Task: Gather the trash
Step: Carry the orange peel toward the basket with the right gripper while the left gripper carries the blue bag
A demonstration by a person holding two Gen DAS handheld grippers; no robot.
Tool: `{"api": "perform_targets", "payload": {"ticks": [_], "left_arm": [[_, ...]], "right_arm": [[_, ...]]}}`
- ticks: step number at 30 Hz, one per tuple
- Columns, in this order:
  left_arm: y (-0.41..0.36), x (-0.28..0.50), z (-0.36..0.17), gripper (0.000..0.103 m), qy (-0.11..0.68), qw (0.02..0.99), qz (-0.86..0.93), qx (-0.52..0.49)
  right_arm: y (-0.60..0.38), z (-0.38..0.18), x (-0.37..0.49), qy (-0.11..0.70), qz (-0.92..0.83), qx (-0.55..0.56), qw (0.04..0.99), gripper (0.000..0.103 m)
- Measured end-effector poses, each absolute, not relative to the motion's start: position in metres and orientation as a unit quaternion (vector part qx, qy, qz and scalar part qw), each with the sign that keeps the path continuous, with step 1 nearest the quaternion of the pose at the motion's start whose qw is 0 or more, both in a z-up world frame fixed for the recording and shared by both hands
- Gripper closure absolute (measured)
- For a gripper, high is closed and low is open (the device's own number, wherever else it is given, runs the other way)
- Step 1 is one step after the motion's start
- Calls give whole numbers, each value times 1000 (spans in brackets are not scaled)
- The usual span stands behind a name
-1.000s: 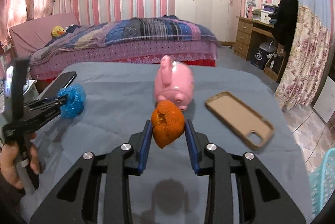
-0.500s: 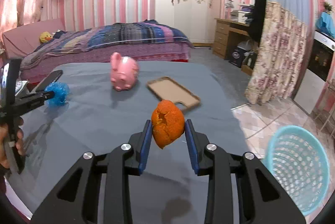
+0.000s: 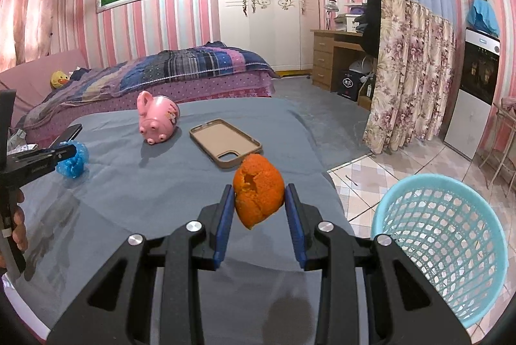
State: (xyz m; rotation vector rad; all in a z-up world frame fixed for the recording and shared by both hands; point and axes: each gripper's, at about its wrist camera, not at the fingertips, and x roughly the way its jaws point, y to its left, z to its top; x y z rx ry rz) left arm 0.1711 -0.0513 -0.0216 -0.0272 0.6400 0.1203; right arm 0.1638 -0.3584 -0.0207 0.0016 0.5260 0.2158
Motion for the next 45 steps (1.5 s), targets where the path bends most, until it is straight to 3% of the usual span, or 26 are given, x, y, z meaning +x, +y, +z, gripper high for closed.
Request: {"api": "perform_targets", "payload": {"ticks": [16, 32, 37, 38, 43, 45], "left_arm": [[-100, 166, -29, 88, 325, 945, 24, 10], [-241, 173, 16, 88, 250, 960, -120, 45], [-234, 169, 15, 86, 257, 960, -109, 30], [-226, 171, 13, 82, 263, 959, -101, 27], [-148, 175, -1, 33, 284, 958, -9, 26], [-104, 177, -11, 24, 298, 953, 43, 23]], "right_arm": [[-376, -31, 166, 271, 107, 21, 957, 70], [-486, -10, 156, 251, -33, 21, 967, 70], [-493, -16, 157, 256, -30, 33, 966, 70], [-492, -17, 157, 257, -26, 33, 966, 70], [-474, -21, 162, 262, 6, 30, 965, 70], [-464, -24, 164, 267, 20, 28, 963, 70]]}}
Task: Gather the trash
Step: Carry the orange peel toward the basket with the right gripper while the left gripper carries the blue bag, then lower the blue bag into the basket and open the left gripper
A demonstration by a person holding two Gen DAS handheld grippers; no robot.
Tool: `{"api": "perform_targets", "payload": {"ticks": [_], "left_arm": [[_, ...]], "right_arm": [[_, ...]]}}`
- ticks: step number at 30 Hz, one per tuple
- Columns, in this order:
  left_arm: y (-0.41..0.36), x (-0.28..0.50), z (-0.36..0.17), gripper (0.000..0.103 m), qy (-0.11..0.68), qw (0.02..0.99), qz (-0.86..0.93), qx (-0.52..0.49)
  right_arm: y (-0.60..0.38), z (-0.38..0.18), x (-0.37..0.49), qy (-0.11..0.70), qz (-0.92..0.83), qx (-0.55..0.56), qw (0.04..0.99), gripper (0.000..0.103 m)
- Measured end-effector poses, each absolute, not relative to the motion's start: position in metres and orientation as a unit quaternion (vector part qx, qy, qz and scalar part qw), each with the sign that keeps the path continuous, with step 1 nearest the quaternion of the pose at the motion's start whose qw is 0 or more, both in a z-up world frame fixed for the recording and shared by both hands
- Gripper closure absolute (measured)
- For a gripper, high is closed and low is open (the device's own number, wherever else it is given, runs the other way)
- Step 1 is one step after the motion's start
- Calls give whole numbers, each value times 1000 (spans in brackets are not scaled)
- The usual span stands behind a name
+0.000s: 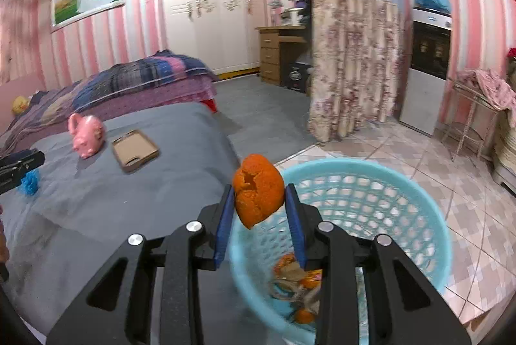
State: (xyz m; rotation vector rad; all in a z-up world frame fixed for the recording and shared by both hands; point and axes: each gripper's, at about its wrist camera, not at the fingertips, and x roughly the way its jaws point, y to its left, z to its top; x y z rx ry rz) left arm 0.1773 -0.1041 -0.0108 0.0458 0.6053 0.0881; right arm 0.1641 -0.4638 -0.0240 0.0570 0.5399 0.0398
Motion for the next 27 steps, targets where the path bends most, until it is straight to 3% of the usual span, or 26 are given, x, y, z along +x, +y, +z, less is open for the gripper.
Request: {"api": "perform_targets", "payload": {"ticks": [3, 9, 11, 12, 14, 15, 19, 27], "left_arm": [[-53, 187, -25, 17, 331, 938, 101, 12], [21, 214, -62, 17, 395, 904, 161, -29], [30, 226, -70, 33, 409, 898, 159, -39], [32, 230, -73, 46, 416, 895, 153, -43], [34, 235, -73, 55, 417, 895, 154, -45], [34, 236, -72, 67, 415, 896, 152, -48], [33, 237, -68, 74, 408, 898, 152, -59], [-56, 231, -32, 75, 351, 932, 90, -33]], "right_arm": [[-454, -28, 166, 274, 33, 30, 961, 70], [-438, -36, 168, 286, 42, 21, 957, 70], [-437, -38, 169, 289, 41, 20, 956, 70], [-436, -39, 170, 290, 41, 20, 956, 70], [-437, -40, 171, 292, 38, 21, 955, 70], [-438, -40, 170, 292, 37, 22, 955, 70], [-447, -34, 167, 281, 28, 30, 959, 70], [-477, -24, 159, 262, -5, 43, 964, 70]]}}
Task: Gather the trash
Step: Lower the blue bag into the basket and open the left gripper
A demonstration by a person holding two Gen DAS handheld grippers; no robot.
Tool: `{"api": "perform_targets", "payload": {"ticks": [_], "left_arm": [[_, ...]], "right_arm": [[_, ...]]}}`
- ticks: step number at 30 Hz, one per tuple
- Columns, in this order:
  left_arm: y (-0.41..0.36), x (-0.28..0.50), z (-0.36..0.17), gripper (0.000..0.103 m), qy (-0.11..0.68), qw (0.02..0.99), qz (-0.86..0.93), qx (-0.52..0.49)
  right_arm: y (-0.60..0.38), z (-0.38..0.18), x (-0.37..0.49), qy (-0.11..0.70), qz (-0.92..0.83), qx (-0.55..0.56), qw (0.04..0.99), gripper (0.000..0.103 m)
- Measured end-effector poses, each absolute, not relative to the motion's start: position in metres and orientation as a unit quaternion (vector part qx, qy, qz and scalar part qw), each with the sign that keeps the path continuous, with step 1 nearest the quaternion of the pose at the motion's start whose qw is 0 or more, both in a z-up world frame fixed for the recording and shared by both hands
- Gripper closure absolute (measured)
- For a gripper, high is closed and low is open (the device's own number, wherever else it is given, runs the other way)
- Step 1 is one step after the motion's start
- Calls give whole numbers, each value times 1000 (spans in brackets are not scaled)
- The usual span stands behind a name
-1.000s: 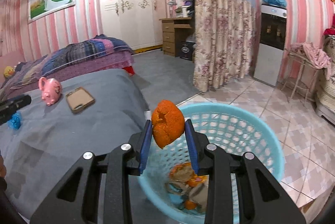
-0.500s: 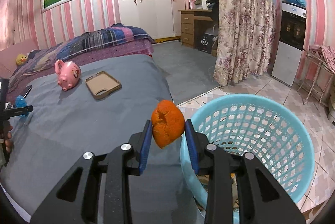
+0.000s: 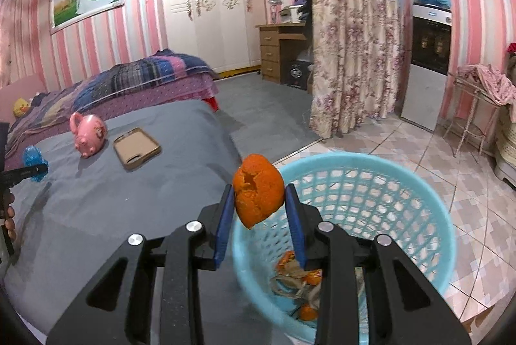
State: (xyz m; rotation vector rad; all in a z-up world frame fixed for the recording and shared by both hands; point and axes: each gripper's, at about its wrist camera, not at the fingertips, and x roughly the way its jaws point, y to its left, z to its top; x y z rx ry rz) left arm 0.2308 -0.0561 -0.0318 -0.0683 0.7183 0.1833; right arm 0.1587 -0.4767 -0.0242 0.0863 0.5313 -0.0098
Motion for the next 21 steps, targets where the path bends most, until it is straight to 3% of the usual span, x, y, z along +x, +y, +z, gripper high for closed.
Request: {"api": "perform_targets", "payload": {"ticks": [10, 21], "left_arm": [[-221, 212, 7, 74, 282, 957, -62, 18], [-346, 184, -7, 74, 273, 941, -194, 50]], "right_arm": [[-517, -12, 148, 244, -56, 50, 967, 70], [-563, -8, 133, 233, -110, 57, 965, 70]]}}
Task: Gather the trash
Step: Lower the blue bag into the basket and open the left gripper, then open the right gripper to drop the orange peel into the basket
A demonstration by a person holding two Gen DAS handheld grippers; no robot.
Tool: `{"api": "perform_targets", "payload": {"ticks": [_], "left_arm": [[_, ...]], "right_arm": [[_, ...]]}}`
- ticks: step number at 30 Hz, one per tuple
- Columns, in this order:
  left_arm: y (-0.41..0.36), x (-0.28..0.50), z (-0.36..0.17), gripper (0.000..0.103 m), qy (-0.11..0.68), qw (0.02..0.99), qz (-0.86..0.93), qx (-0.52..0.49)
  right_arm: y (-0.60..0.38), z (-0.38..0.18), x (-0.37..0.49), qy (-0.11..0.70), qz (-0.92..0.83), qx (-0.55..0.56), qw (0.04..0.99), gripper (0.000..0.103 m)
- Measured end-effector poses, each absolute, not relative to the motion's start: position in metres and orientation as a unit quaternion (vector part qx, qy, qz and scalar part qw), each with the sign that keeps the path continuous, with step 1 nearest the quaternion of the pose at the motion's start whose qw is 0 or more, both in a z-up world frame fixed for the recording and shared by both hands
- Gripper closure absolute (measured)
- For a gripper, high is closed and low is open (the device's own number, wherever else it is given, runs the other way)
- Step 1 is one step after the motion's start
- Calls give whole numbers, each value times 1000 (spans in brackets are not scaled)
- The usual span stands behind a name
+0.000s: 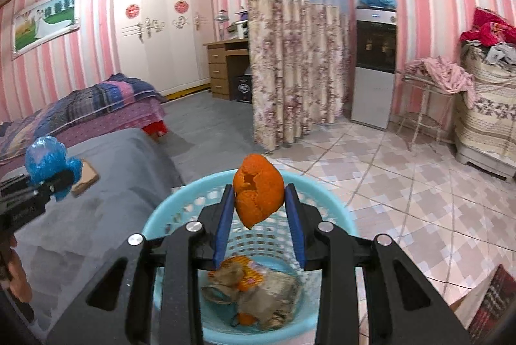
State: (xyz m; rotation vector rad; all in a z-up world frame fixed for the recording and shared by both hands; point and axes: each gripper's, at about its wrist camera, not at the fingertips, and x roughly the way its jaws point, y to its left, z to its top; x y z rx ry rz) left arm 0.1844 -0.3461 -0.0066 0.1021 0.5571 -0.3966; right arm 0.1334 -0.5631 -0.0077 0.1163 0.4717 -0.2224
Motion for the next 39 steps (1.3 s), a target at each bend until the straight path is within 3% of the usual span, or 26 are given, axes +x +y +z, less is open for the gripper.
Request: {"api": "perform_targets", "payload": {"ticks": [14, 16, 17, 20, 27, 39], "left_arm": [[-448, 205, -36, 71, 313, 902, -290, 74], [-450, 213, -37, 45, 320, 899, -291, 77], [-450, 216, -35, 40, 316, 902, -284, 76], [-448, 223, -33, 33, 315, 903, -282, 79], [-409, 222, -19, 7, 275, 932, -226, 66], [-320, 206, -5, 6, 241, 962, -116, 55]], "right_arm": [[-620, -16, 113, 229, -163, 106, 954, 70], [-625, -18, 112, 229, -165, 110, 953, 70], [-627, -19, 112, 230, -165, 112, 952, 70], [-630, -21, 112, 232, -164, 115, 952, 70], [-624, -27, 123, 245, -162, 105, 950, 70], [-588, -47, 158, 252, -141, 93, 953, 70]]}}
